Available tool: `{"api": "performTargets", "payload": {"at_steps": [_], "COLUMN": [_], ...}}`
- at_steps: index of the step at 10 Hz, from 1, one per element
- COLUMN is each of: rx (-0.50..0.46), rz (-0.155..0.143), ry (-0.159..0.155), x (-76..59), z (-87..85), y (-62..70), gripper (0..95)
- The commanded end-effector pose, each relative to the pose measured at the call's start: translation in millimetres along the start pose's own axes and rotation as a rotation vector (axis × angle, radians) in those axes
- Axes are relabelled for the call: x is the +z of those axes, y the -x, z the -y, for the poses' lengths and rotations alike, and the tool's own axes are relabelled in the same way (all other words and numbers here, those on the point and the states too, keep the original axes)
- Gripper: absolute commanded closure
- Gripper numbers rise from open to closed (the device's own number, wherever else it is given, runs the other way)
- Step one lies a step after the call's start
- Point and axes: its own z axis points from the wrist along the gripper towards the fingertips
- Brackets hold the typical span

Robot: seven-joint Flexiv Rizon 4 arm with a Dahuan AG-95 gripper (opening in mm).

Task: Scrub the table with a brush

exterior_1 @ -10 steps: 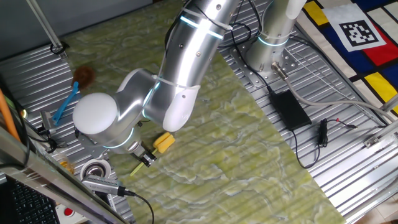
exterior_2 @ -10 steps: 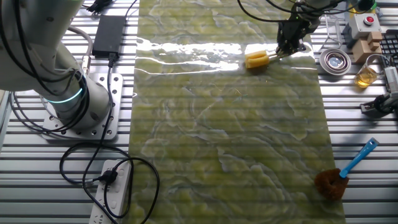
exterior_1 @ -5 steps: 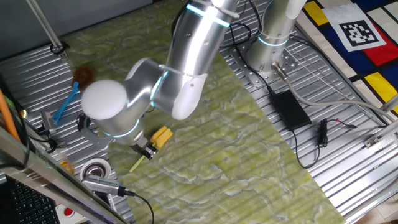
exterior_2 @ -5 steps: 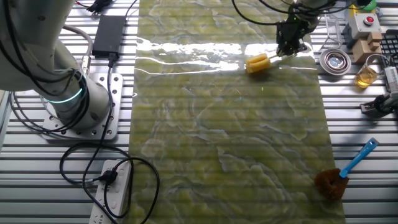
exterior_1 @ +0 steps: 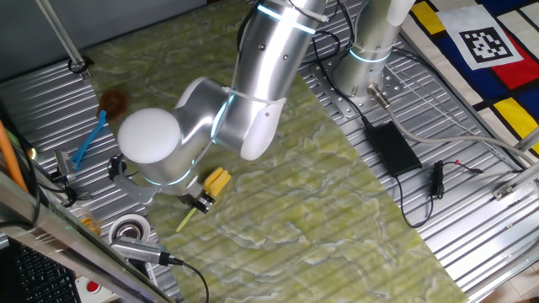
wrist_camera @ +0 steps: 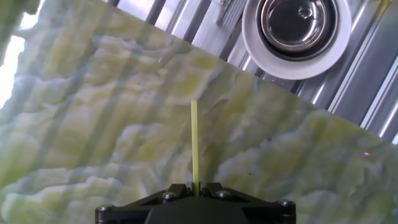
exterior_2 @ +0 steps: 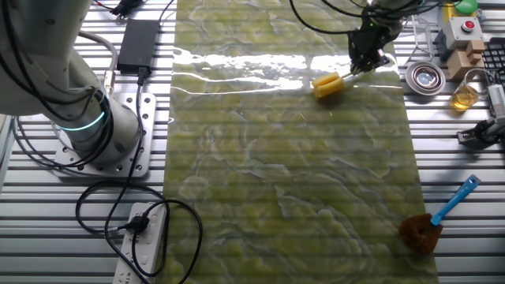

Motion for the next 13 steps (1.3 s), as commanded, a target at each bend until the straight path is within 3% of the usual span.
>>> {"api": "performTargets", "payload": {"at_steps": [1,3,7,9,13], "rx": [0.015,0.029,0.036,0.037,0.037], "rz": [0.014,0.021,0.038,0.038,0.049], "ry": [0.007,0.019,0.041,0.041,0.043], "x": [2.5,6.0,11.6,10.4,15.0], "z": [1.1,1.6,1.4,0.6,-4.2], "y": [-2.8,-7.2,-32.4,-39.5,-66.4], "gripper": [95.0,95.0,95.0,95.0,95.0]}}
